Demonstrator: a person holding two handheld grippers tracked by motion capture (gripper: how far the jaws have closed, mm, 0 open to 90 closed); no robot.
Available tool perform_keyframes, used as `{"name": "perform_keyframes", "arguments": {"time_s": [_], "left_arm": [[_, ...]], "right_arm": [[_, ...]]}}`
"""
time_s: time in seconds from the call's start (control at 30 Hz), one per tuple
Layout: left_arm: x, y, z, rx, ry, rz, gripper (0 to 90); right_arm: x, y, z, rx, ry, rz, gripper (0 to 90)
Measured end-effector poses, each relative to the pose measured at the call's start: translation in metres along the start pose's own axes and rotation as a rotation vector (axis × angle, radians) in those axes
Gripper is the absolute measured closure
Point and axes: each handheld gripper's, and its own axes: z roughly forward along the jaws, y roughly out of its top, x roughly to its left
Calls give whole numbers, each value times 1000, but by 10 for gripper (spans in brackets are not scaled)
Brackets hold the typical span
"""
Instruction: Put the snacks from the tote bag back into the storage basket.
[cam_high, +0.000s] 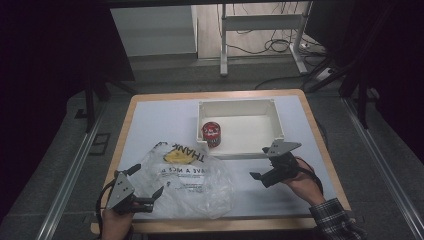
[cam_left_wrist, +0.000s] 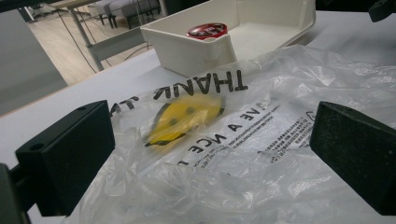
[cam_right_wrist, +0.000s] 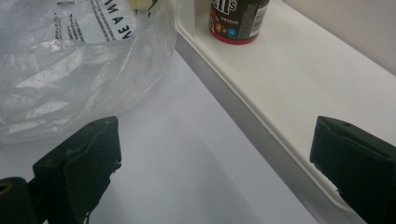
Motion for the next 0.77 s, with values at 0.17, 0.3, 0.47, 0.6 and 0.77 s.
{"name": "perform_keyframes", "arguments": {"time_s": [0.17,0.3,0.47,0.6,0.77], "left_arm": [[0,0,0,1,0,1,0],[0,0,0,1,0,1,0],[0,0,0,2,0,0,0],[0,0,0,1,-1,-1,0],[0,0,1,2,-1,0,0]], "right_arm": [[0,-5,-4,-3,-8,2,24],[1,-13,-7,0,-14,14,24],[1,-19,-10,1,-16,27,24],[0,-29,-11,22,-19,46,24],[-1,-33,-12,26,-21,54,24]]}}
